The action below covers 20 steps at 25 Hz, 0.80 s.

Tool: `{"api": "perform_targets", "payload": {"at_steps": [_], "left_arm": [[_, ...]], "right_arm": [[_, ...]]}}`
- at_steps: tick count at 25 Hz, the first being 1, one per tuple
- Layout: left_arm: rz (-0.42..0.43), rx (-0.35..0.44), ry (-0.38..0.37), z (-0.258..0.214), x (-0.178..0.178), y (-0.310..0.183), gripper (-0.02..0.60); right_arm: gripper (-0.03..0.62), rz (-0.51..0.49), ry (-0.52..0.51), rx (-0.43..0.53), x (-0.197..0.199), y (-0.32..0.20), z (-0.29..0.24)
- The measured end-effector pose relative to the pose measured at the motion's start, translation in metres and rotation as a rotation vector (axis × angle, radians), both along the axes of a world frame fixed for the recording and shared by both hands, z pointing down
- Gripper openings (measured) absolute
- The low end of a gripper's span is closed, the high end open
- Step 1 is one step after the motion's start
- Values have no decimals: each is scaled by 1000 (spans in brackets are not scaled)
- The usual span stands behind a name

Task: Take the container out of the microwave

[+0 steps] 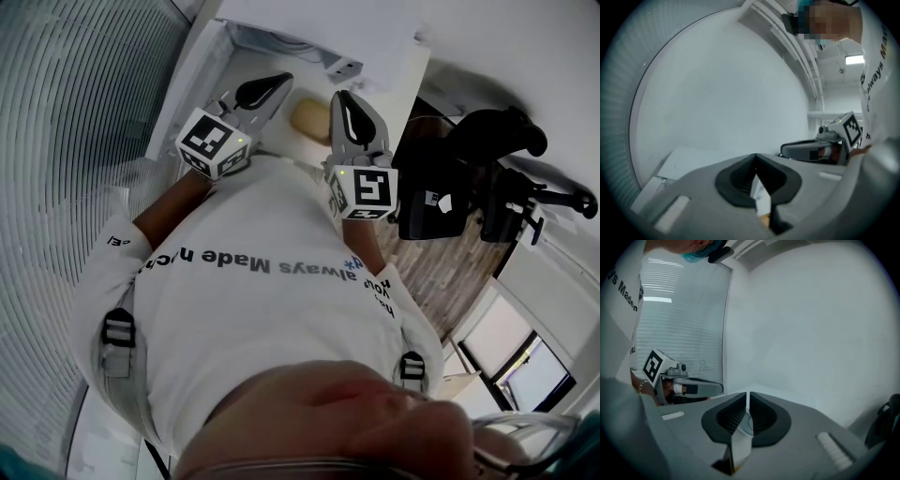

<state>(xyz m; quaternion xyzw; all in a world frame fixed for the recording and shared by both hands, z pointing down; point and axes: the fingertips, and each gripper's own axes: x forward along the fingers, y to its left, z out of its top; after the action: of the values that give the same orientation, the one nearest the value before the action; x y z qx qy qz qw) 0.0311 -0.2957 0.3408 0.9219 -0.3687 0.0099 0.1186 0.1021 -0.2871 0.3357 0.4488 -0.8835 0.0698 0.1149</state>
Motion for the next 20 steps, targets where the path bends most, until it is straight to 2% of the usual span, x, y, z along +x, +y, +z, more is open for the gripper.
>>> {"api": "perform_targets", "payload": {"at_steps": [20], "left_arm": [[10,20,8,-11,-2,4,3]], "right_arm": [[15,3,-22,21,-6,0,-14]]}}
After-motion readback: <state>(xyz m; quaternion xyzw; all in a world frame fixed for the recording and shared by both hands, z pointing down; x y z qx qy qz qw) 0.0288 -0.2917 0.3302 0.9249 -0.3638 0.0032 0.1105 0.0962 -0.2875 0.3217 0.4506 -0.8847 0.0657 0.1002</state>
